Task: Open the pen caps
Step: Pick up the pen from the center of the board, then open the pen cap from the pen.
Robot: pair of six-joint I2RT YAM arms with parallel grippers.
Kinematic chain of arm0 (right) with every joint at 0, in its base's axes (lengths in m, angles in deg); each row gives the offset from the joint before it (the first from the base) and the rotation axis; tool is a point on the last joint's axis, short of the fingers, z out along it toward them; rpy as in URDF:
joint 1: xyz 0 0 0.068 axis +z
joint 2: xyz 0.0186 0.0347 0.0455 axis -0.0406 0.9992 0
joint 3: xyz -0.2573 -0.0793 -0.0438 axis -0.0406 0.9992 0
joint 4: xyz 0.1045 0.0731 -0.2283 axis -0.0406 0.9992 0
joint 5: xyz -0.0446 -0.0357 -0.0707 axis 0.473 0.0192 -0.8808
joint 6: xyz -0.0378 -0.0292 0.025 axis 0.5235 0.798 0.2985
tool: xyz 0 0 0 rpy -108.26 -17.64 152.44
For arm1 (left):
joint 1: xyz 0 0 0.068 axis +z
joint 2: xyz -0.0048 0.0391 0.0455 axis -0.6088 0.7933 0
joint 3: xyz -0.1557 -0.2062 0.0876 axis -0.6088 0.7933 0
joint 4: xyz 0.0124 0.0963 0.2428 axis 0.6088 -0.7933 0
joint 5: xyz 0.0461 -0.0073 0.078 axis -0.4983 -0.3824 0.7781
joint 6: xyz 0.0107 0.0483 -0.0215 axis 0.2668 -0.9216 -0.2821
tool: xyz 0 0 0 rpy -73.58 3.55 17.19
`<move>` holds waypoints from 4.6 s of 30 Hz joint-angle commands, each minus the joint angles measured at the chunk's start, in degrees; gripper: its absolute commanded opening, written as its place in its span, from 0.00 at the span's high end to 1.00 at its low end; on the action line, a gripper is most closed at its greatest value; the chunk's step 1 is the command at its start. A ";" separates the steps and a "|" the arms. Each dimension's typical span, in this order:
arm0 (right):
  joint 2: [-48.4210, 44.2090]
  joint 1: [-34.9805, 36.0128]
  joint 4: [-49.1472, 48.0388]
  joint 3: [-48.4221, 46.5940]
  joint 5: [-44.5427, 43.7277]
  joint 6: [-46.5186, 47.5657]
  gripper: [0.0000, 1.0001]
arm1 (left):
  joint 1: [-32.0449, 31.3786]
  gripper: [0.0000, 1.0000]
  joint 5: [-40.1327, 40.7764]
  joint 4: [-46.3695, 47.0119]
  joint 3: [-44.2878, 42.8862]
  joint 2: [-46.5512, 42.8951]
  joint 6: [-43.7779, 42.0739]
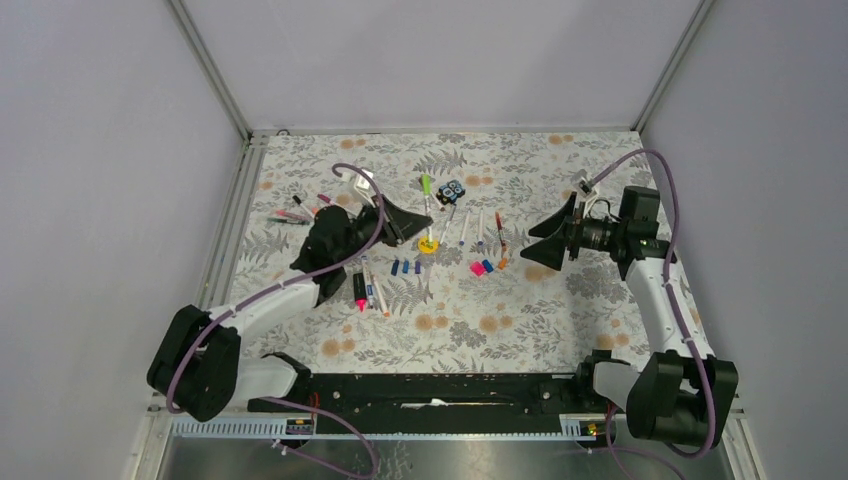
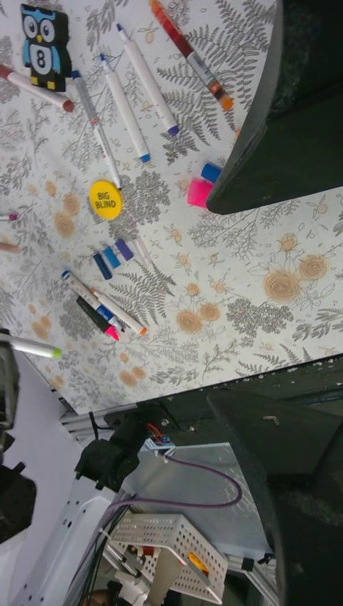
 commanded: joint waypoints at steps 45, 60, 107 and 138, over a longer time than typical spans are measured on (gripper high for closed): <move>-1.46 17.09 -39.80 8.01 0.04 -47.74 1.00 | -30.02 0.99 21.41 29.24 -6.45 11.37 2.49; -3.06 16.93 -27.36 9.63 7.12 -28.74 1.00 | -22.07 0.01 16.13 18.27 -2.85 -2.98 -0.71; 0.45 16.93 -28.52 13.57 7.79 -28.73 1.00 | -14.36 1.00 7.03 19.78 -20.33 11.20 7.53; -2.99 1.79 1.38 8.29 -13.17 7.09 1.00 | -6.69 1.00 10.91 -21.77 -7.65 -5.57 -2.98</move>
